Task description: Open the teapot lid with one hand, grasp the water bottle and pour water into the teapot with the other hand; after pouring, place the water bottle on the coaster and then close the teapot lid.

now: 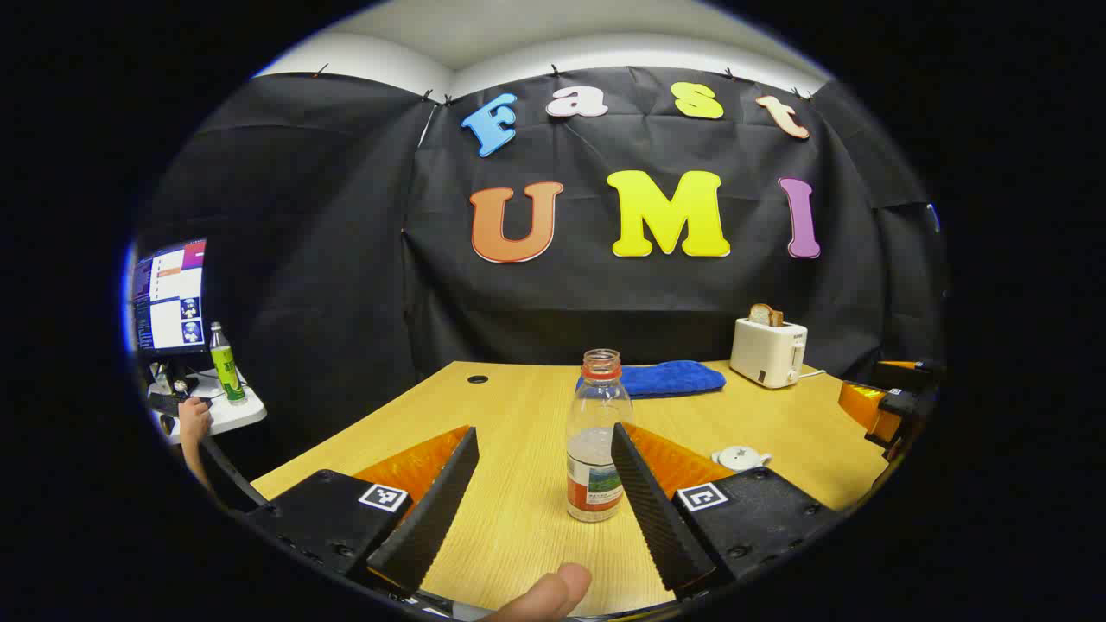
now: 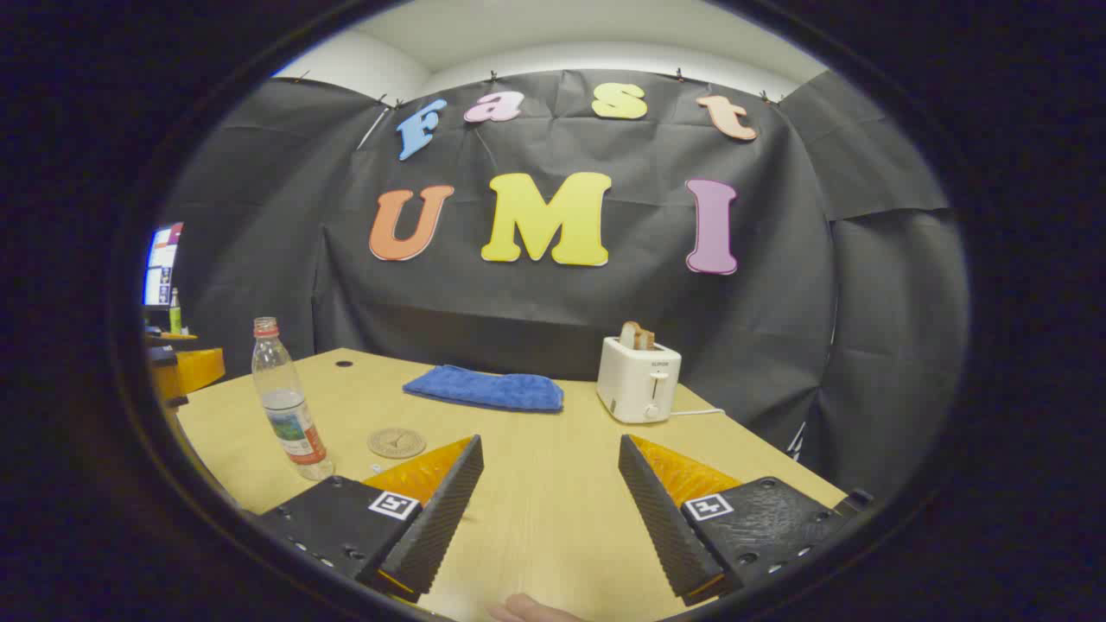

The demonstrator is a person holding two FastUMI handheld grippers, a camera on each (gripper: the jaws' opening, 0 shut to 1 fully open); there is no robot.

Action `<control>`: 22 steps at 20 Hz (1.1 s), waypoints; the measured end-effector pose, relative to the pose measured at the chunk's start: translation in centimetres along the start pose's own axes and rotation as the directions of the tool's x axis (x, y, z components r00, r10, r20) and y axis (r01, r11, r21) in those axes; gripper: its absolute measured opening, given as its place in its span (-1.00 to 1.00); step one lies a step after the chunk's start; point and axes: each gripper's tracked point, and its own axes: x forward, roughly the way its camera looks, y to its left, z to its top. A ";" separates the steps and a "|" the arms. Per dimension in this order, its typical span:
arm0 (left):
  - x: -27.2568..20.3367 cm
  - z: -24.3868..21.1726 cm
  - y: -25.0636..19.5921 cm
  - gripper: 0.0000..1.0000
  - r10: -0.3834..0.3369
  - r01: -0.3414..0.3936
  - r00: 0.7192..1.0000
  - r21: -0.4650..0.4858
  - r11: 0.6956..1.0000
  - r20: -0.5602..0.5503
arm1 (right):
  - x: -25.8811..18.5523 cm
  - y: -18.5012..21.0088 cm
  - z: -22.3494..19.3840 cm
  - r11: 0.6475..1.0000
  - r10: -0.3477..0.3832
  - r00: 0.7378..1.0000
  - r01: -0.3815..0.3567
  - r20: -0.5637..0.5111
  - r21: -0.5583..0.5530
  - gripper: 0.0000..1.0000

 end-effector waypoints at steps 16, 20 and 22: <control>0.4 -1.0 -1.4 0.94 -0.067 0.067 0.998 -0.011 0.998 -0.022 | 0.2 1.6 -0.8 0.998 0.064 0.998 -0.064 0.014 0.011 0.91; 0.6 -1.3 -1.6 0.94 -0.085 0.085 0.996 -0.019 0.996 -0.031 | 1.5 3.9 -2.0 0.992 0.118 0.993 -0.117 0.000 0.038 0.87; 0.7 -1.7 -1.1 0.94 -0.077 0.076 0.996 -0.019 0.997 -0.043 | 2.6 5.0 -2.9 0.990 0.132 0.991 -0.131 -0.016 0.061 0.91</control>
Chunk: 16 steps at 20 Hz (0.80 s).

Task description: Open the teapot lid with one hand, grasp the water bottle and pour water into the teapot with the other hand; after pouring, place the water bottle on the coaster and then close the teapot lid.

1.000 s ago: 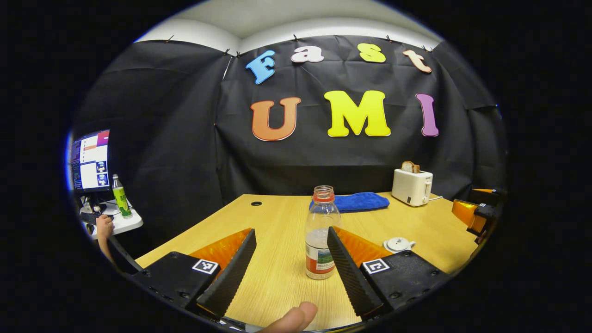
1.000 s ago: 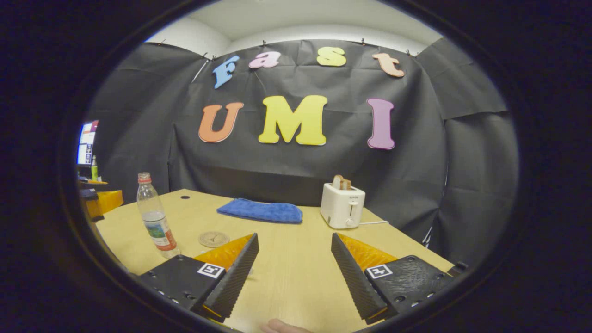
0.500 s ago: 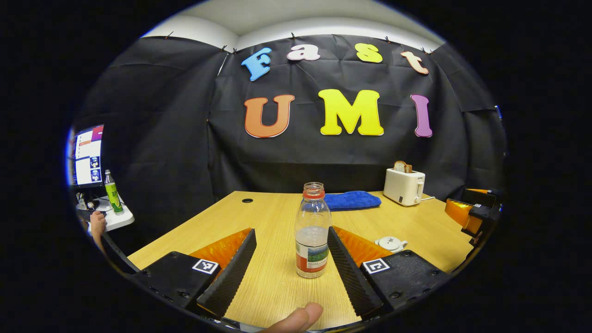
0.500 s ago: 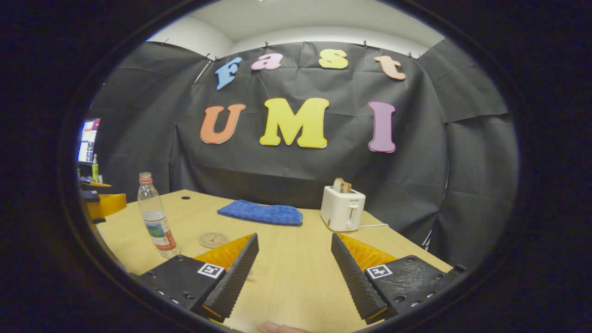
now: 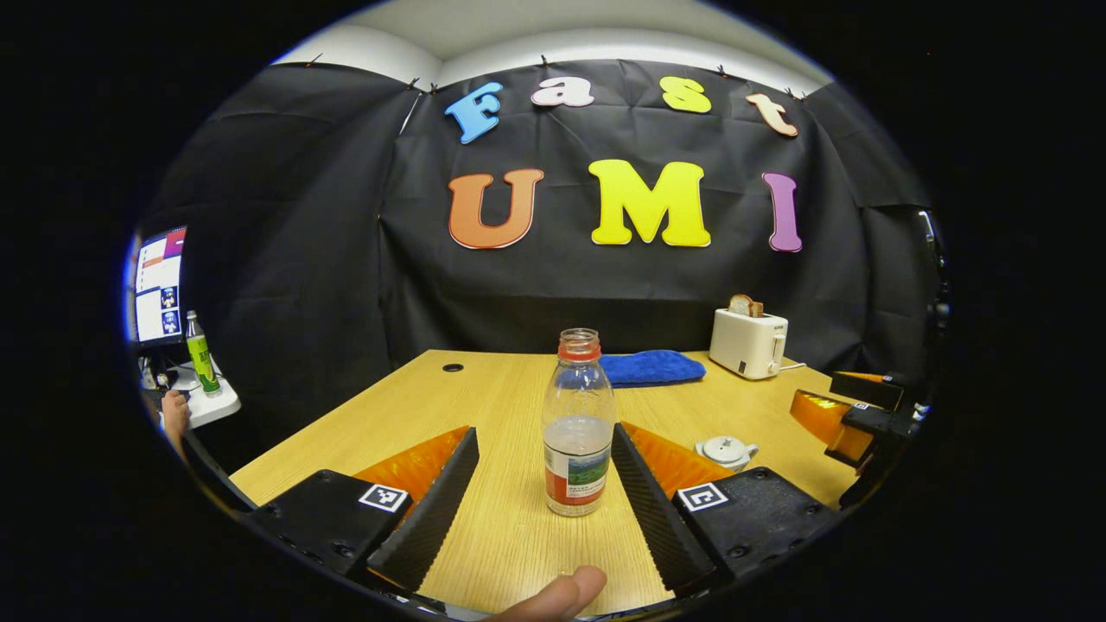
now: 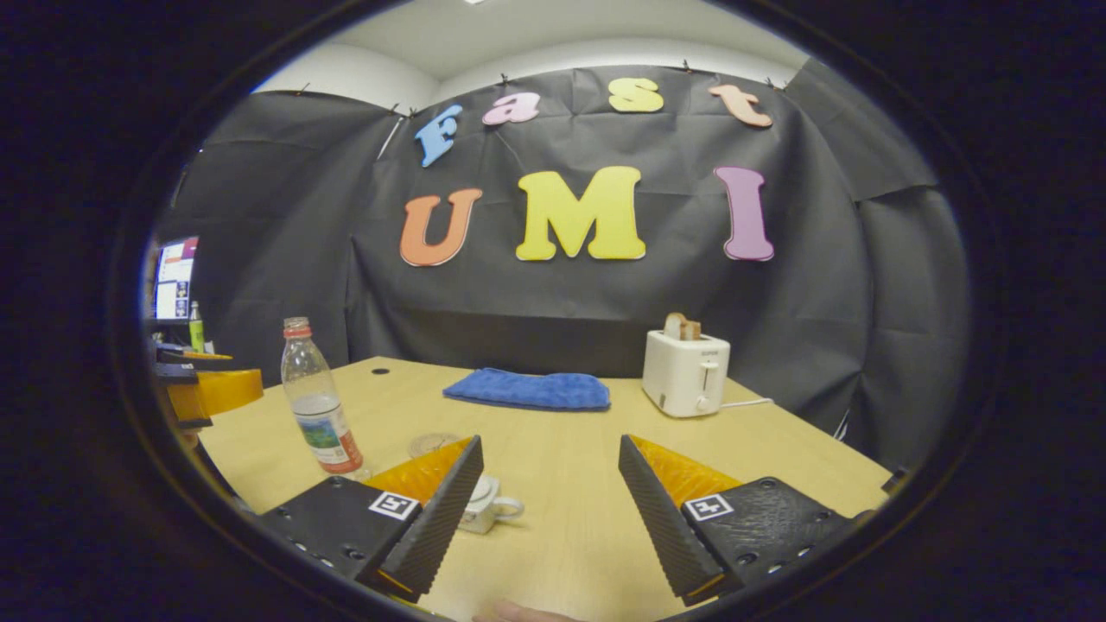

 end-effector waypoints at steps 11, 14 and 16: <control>-0.4 0.5 2.9 0.94 0.065 -0.065 0.998 0.002 0.998 0.011 | 5.7 5.3 -3.4 0.999 -0.025 0.998 0.022 -0.050 -0.049 0.86; -0.2 0.4 3.1 0.94 0.066 -0.066 0.998 -0.005 0.998 0.005 | 6.6 6.2 -3.8 0.998 -0.030 0.998 0.027 -0.063 -0.051 0.54; -0.2 0.2 3.3 0.95 0.069 -0.069 0.998 -0.013 0.998 -0.002 | 7.0 6.7 -4.1 0.999 -0.025 0.997 0.021 -0.077 -0.046 0.34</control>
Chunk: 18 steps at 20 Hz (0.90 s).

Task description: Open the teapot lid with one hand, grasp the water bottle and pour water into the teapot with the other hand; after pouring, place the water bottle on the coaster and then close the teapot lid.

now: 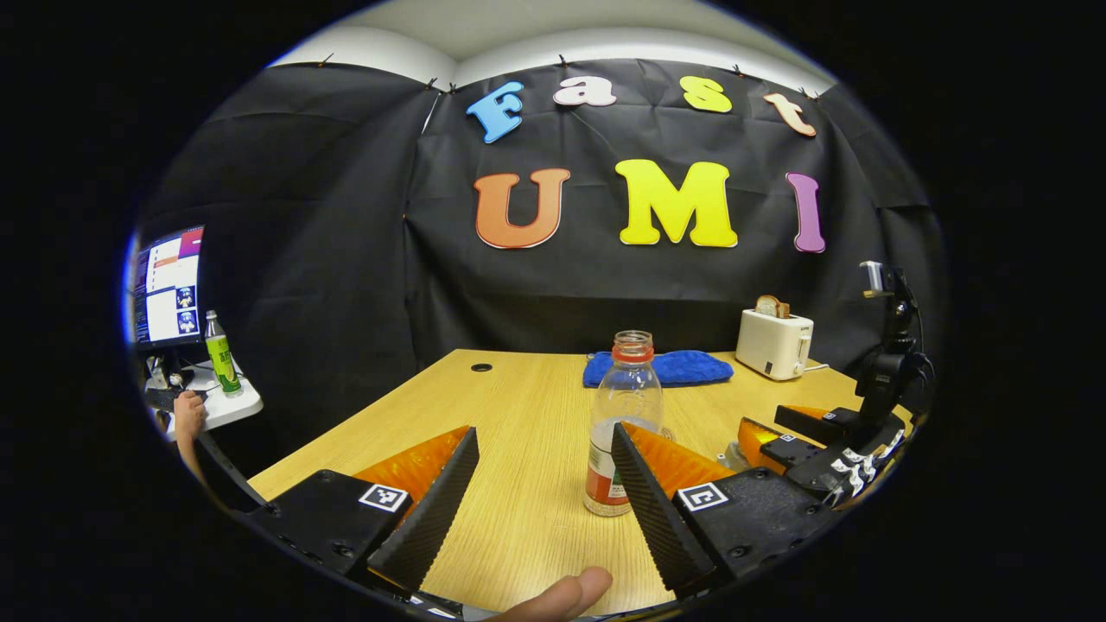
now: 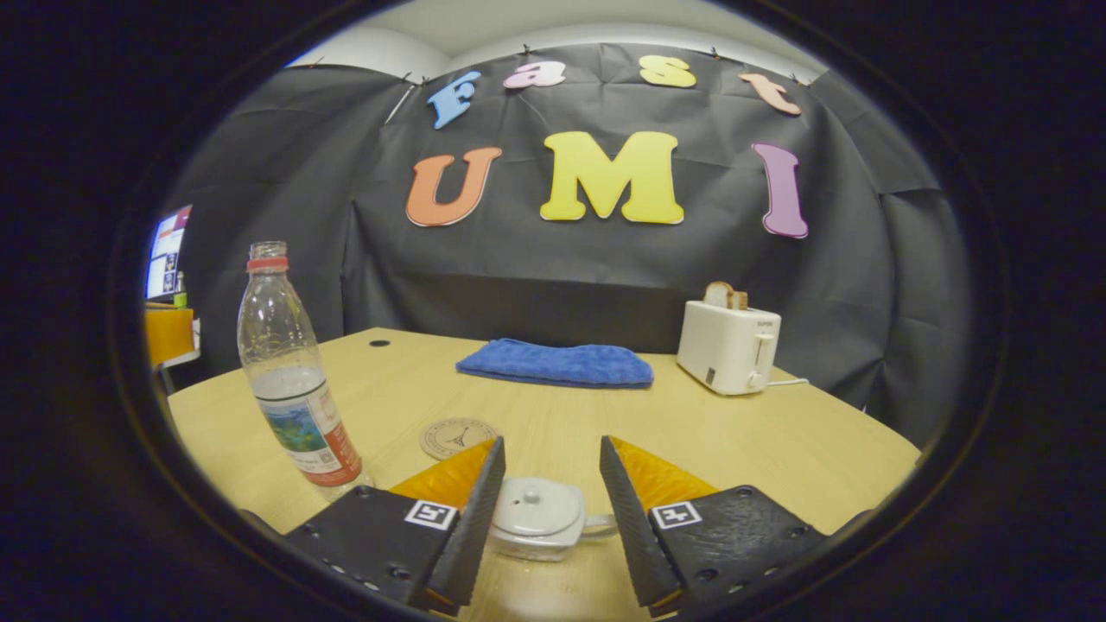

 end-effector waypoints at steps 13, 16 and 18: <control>0.0 -0.5 -0.8 0.95 -0.012 0.012 1.000 0.022 1.000 -0.018 | 0.5 0.5 -0.9 0.997 0.071 0.997 -0.071 -0.004 0.029 -0.99; 0.0 -0.5 -1.6 0.95 -0.029 0.029 0.999 0.026 0.999 -0.017 | 0.3 0.6 -0.4 0.995 0.089 0.996 -0.089 -0.002 0.045 -1.00; 0.1 -0.6 -1.9 0.95 -0.042 0.042 0.999 0.038 0.998 -0.015 | -0.1 0.3 0.7 0.994 0.095 0.995 -0.096 0.018 0.049 -1.00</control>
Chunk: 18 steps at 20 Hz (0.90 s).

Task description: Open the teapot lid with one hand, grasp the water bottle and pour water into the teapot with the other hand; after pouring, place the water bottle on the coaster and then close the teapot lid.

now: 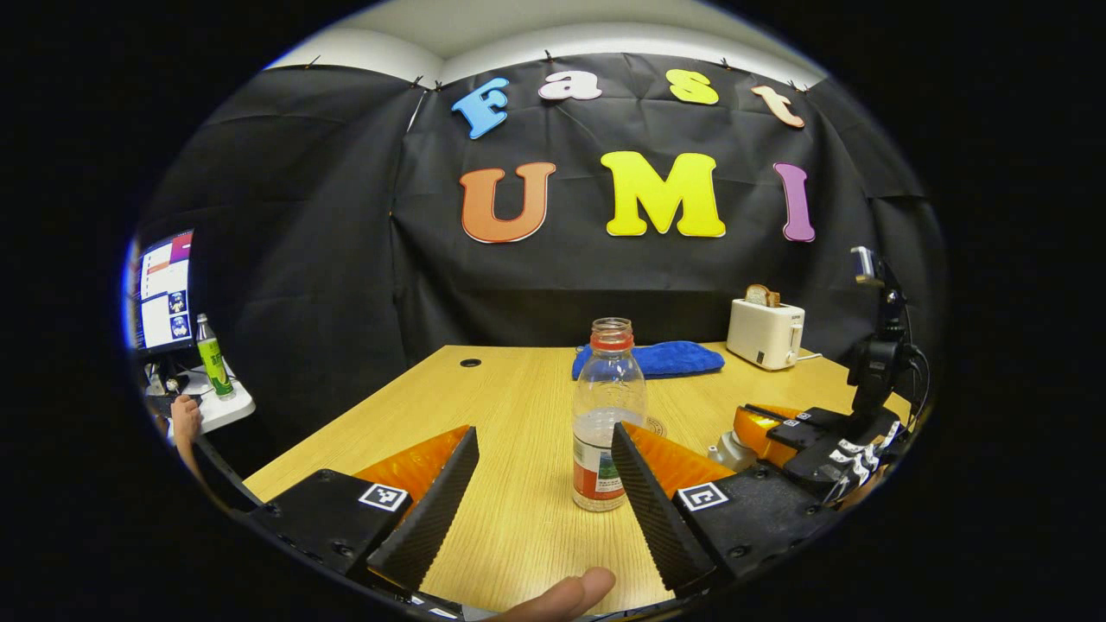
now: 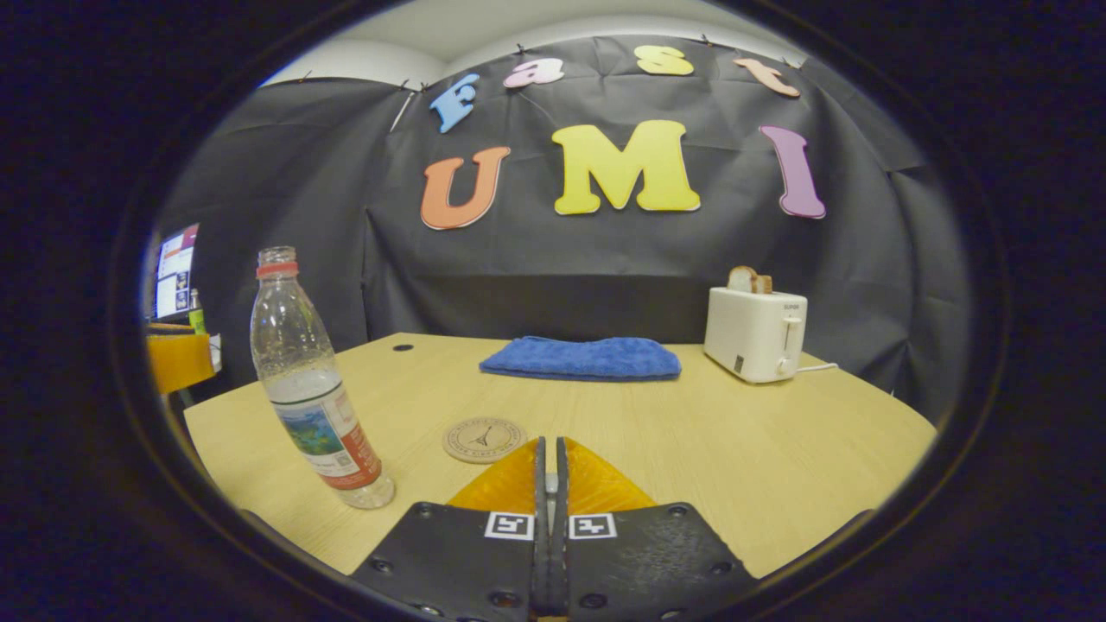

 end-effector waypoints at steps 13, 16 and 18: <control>2.9 -2.1 -4.2 0.95 -0.134 0.135 0.989 0.002 0.991 0.067 | -5.9 -5.7 4.4 0.999 -0.037 0.995 0.040 0.089 -0.032 -1.00; 3.9 -3.1 -4.7 0.95 -0.151 0.152 0.986 -0.009 0.988 0.068 | -6.7 -7.3 4.1 0.999 -0.042 0.995 0.045 0.087 -0.026 -1.00; 4.9 -3.5 -4.2 0.95 -0.134 0.134 0.989 0.004 0.991 0.066 | -7.1 -8.2 3.7 0.999 -0.045 0.996 0.048 0.080 -0.025 -1.00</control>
